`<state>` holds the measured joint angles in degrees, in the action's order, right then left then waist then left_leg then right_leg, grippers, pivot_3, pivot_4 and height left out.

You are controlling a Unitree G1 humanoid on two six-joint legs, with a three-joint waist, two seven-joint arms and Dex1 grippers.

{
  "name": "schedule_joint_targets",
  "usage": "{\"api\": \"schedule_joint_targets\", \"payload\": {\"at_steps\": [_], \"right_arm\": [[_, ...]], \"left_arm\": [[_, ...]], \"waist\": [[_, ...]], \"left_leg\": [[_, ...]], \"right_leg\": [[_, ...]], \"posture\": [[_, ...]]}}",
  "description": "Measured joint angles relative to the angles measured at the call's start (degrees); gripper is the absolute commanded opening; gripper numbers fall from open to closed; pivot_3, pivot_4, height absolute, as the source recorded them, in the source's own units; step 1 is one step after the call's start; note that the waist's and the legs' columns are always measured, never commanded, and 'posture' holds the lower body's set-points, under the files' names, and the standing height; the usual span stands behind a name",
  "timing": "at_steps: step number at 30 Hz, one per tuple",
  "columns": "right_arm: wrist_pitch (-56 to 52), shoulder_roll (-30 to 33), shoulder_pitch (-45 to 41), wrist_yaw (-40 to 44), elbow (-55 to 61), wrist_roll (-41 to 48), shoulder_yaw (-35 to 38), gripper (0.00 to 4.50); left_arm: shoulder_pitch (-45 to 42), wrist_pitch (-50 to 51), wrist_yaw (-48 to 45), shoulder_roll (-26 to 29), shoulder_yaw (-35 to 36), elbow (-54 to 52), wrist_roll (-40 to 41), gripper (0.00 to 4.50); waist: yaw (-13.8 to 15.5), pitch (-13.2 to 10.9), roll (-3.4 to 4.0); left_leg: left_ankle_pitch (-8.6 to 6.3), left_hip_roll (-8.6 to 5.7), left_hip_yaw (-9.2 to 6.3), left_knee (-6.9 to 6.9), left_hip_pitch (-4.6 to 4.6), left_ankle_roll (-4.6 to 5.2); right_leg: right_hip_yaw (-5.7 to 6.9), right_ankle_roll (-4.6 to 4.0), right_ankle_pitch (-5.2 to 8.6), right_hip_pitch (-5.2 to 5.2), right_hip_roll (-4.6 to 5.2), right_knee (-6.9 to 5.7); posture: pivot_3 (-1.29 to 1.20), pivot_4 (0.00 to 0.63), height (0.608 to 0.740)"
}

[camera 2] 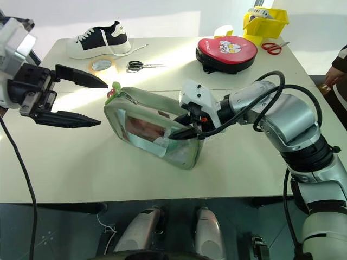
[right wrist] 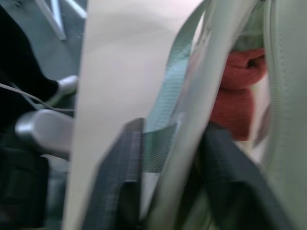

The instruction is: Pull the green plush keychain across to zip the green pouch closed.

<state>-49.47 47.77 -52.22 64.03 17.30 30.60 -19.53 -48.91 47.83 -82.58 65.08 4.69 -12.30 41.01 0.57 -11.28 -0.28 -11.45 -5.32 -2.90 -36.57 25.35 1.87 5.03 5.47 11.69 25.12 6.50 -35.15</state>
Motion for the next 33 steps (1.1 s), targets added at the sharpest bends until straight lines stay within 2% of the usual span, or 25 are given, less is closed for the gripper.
{"api": "schedule_joint_targets", "payload": {"at_steps": [3, 6, 9, 13, 17, 21, 24, 27, 33], "right_arm": [[17.5, 0.9, -1.1, 2.0, -5.0, -12.0, -4.4, 0.04], [37.8, -0.2, -6.3, 2.9, -17.4, -23.8, -7.0, 0.04], [46.2, -2.3, -10.2, 4.9, -26.1, -27.4, -6.6, 0.04], [50.5, -5.3, -10.1, 7.4, -31.5, -28.2, -6.0, 0.04], [49.1, -6.4, -9.6, 9.9, -32.3, -27.9, -4.4, 0.04], [41.3, -6.7, -8.8, 12.5, -30.3, -26.2, -3.0, 1.45], [36.0, -6.9, -8.6, 13.1, -28.8, -25.0, -1.9, 3.02], [29.8, -5.8, -8.6, 13.8, -26.1, -22.5, 0.7, 3.02], [20.7, -0.4, -7.5, 13.1, -19.1, -19.7, 7.3, 3.02]], "left_arm": [[0.2, -1.1, 0.9, 0.0, 0.1, 0.9, -0.7, 4.50], [1.2, -2.1, 1.7, 0.1, 0.3, 1.9, -1.6, 4.50], [1.7, -3.0, 2.3, 0.0, 0.4, 2.6, -2.1, 4.50], [2.0, -3.5, 3.3, -0.7, 0.4, 2.7, -2.2, 4.50], [2.1, -3.5, 4.2, -1.1, 0.4, 2.5, -2.2, 4.50], [3.2, -3.5, 4.8, -1.1, 0.5, 2.5, -2.2, 4.50], [3.4, -3.4, 5.5, -1.1, 0.7, 2.5, -2.1, 4.50], [4.7, -3.4, 7.0, -0.7, 2.1, 3.6, -2.3, 4.50], [13.2, -3.9, 12.0, -0.3, 8.0, 7.4, -4.4, 4.50]], "waist": [[-0.1, 0.0, 0.00], [-0.5, 0.0, 0.01], [-1.1, 0.0, -0.03], [-1.4, 0.0, -0.06], [-1.6, 0.0, -0.05], [-1.4, 0.0, -0.05], [-1.3, 0.0, -0.05], [-1.2, 0.0, -0.04], [-1.2, 0.0, -0.05]], "left_leg": [[0.00, 0.00, 0.13, -0.01, -0.02, -0.03], [-0.03, 0.02, 0.34, -0.04, -0.05, -0.13], [0.06, 0.06, 0.30, -0.04, -0.06, -0.03], [0.10, 0.12, 0.30, 0.05, -0.06, -0.07], [0.17, 0.25, 0.32, 0.10, -0.09, -0.19], [0.21, 0.29, 0.32, 0.10, -0.14, -0.25], [0.21, 0.29, 0.32, 0.10, -0.13, -0.26], [0.21, 0.28, 0.32, 0.12, -0.12, -0.26], [0.20, 0.28, 0.33, 0.23, -0.13, -0.27]], "right_leg": [[-0.04, 0.01, 0.00, 0.02, -0.02, -0.05], [-0.14, -0.04, -0.03, 0.06, -0.09, -0.07], [-0.23, -0.12, -0.10, 0.06, -0.21, -0.07], [-0.36, -0.26, -0.19, 0.12, -0.35, -0.12], [-0.43, -0.29, -0.20, 0.18, -0.50, -0.17], [-0.45, -0.33, -0.22, 0.17, -0.53, -0.23], [-0.46, -0.34, -0.22, 0.19, -0.52, -0.24], [-0.47, -0.35, -0.23, 0.21, -0.51, -0.23], [-0.49, -0.36, -0.23, 0.22, -0.45, -0.17]], "posture": [[0.00, 0.150, 0.740], [0.00, 0.150, 0.740], [0.00, 0.150, 0.740], [0.00, 0.150, 0.740], [0.00, 0.150, 0.740], [0.00, 0.150, 0.740], [0.00, 0.150, 0.740], [0.00, 0.150, 0.740], [0.00, 0.150, 0.740]]}}
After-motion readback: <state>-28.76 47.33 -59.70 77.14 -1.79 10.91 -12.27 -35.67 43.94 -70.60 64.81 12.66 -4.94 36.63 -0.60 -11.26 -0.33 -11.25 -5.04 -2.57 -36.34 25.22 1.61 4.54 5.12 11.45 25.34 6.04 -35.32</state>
